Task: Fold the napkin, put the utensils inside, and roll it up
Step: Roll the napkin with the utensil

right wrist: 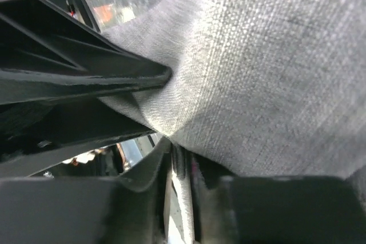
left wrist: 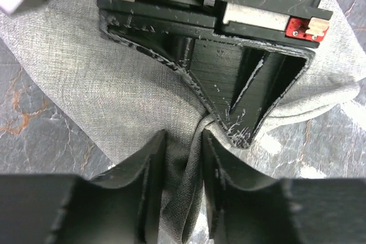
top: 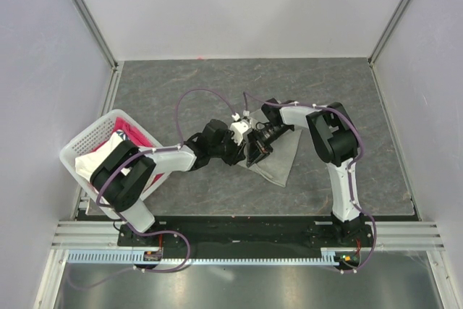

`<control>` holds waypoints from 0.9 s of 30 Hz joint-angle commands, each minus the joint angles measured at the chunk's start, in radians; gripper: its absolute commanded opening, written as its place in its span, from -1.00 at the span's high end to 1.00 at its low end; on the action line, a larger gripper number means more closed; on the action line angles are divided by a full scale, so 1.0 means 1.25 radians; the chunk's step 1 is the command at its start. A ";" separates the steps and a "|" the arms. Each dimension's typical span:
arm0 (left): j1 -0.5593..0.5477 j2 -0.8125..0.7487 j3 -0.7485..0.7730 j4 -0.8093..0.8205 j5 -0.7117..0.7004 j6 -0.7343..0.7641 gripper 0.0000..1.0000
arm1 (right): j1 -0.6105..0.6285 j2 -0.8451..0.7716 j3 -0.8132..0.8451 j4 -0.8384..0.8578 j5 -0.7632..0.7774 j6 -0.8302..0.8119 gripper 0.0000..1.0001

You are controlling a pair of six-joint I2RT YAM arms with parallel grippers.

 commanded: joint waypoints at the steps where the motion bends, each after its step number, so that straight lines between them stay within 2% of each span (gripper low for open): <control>1: -0.010 0.041 0.008 -0.072 0.007 0.023 0.35 | -0.035 -0.103 -0.027 0.106 0.047 0.051 0.38; 5: -0.008 0.053 0.009 -0.070 0.004 0.013 0.58 | -0.065 -0.178 -0.064 0.142 0.098 0.110 0.12; 10: -0.007 0.065 0.017 -0.073 0.020 0.005 0.63 | -0.085 -0.293 -0.149 0.203 0.180 0.154 -0.07; 12: -0.006 0.064 0.019 -0.078 0.022 0.003 0.64 | -0.075 -0.380 -0.207 0.257 0.281 0.149 -0.14; 16: 0.011 0.070 0.038 -0.126 0.051 -0.004 0.64 | -0.008 -0.529 -0.323 0.370 0.471 0.139 -0.26; 20: 0.034 0.085 0.069 -0.168 0.099 -0.011 0.63 | 0.061 -0.638 -0.430 0.484 0.589 0.170 -0.34; 24: 0.044 0.099 0.095 -0.213 0.142 -0.011 0.64 | 0.176 -0.640 -0.433 0.487 0.724 0.150 -0.38; 27: 0.055 0.110 0.117 -0.245 0.160 -0.011 0.66 | 0.220 -0.604 -0.418 0.485 0.794 0.122 -0.38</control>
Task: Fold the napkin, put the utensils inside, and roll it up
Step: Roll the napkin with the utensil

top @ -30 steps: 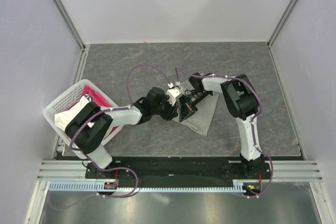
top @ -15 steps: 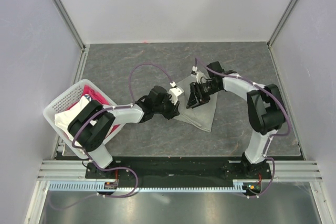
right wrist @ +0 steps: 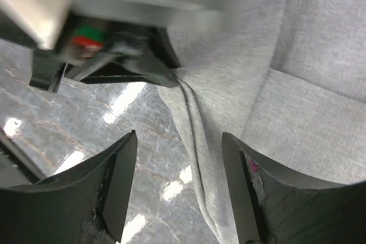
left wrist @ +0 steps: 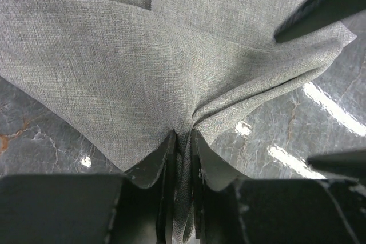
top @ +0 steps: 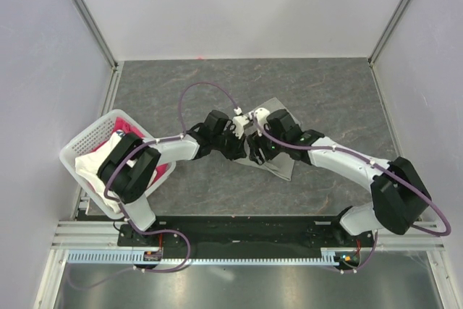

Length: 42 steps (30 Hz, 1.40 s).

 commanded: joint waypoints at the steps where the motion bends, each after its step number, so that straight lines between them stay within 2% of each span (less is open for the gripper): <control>1: 0.015 0.048 0.023 -0.145 0.039 -0.007 0.67 | 0.066 0.035 0.011 0.055 0.193 -0.048 -0.38; 8: 0.045 0.064 0.050 -0.173 0.083 -0.006 0.67 | 0.129 0.116 0.028 0.070 0.250 -0.125 -0.40; 17: 0.050 0.073 0.064 -0.186 0.089 -0.031 0.67 | 0.145 0.206 0.063 0.049 0.187 -0.149 -0.32; 21: 0.052 0.074 0.072 -0.195 0.085 -0.030 0.66 | 0.145 0.195 0.052 0.025 0.193 -0.132 -0.27; 33: 0.055 0.063 0.077 -0.201 0.081 -0.030 0.63 | 0.145 0.056 0.026 -0.032 0.209 -0.097 -0.36; 42: 0.055 0.062 0.082 -0.210 0.084 -0.028 0.65 | 0.144 0.107 0.001 -0.017 0.233 -0.123 -0.36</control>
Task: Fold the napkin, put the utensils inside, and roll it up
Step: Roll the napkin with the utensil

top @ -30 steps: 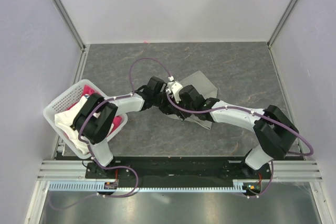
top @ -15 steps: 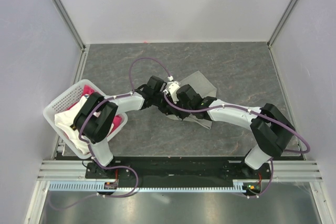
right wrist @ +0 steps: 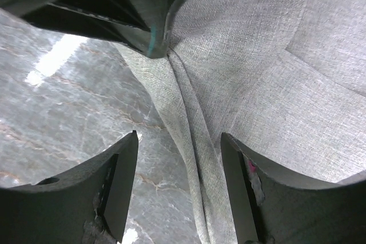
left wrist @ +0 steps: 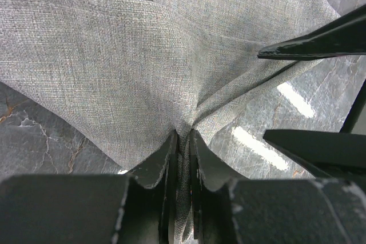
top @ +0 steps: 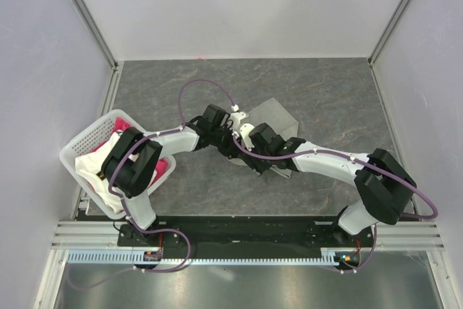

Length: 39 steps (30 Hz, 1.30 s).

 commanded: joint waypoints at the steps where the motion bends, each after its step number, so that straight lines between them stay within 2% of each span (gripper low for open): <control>1: 0.001 0.015 0.003 -0.071 -0.017 -0.001 0.65 | 0.000 0.030 -0.002 0.016 0.027 -0.019 -0.35; 15: 0.001 0.020 0.006 -0.078 -0.001 0.004 0.64 | -0.002 0.096 0.048 0.043 0.014 -0.072 -0.18; 23: 0.001 0.024 0.014 -0.085 -0.005 0.005 0.64 | -0.001 0.030 0.052 0.035 0.015 -0.062 -0.25; 30: 0.001 0.027 0.019 -0.092 -0.003 0.005 0.65 | 0.002 0.048 0.069 0.051 0.004 -0.081 -0.27; 39: 0.001 0.029 0.027 -0.098 -0.004 0.000 0.64 | 0.002 0.127 0.088 0.050 -0.067 -0.080 0.02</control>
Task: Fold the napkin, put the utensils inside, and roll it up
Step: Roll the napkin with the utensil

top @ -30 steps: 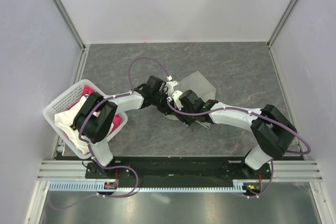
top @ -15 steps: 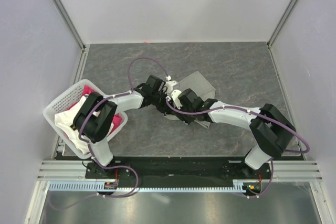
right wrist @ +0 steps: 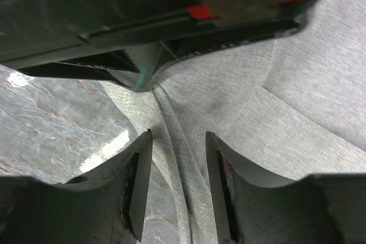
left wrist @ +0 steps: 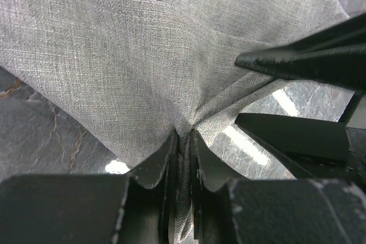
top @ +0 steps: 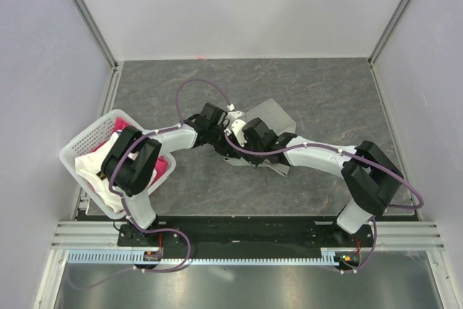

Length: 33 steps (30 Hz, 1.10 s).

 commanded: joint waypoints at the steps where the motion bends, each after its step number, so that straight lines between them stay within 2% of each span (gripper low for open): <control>1: -0.019 0.023 0.012 -0.039 -0.008 0.031 0.64 | 0.004 0.041 0.018 0.011 -0.071 -0.011 0.03; 9: -0.019 0.018 0.014 -0.039 -0.006 0.029 0.64 | -0.002 0.067 0.012 0.004 -0.082 0.000 0.04; 11: -0.019 0.017 0.015 -0.039 -0.007 0.028 0.63 | -0.014 0.076 0.014 0.000 -0.080 0.007 0.10; 14: -0.019 0.016 0.014 -0.040 -0.006 0.016 0.50 | -0.028 0.076 0.011 -0.007 -0.104 0.012 0.37; 15: -0.017 0.012 0.014 -0.037 -0.006 0.010 0.31 | -0.032 0.073 0.010 -0.016 -0.111 0.013 0.43; 16: -0.015 0.008 0.012 -0.034 -0.007 -0.005 0.21 | -0.034 0.073 0.007 -0.021 -0.118 0.014 0.55; 19: 0.001 -0.021 0.001 -0.002 0.005 -0.038 -0.05 | -0.046 0.071 -0.006 -0.028 -0.147 0.022 0.73; 24: 0.030 -0.044 -0.011 0.026 0.047 -0.072 -0.35 | -0.054 0.077 -0.012 -0.028 -0.176 0.044 0.88; 28: 0.061 -0.064 -0.045 0.059 0.067 -0.108 -0.48 | -0.059 0.088 -0.005 -0.035 -0.199 0.050 0.95; 33: 0.119 -0.128 -0.100 0.174 0.103 -0.190 -0.55 | -0.062 0.099 0.006 -0.049 -0.221 0.049 1.00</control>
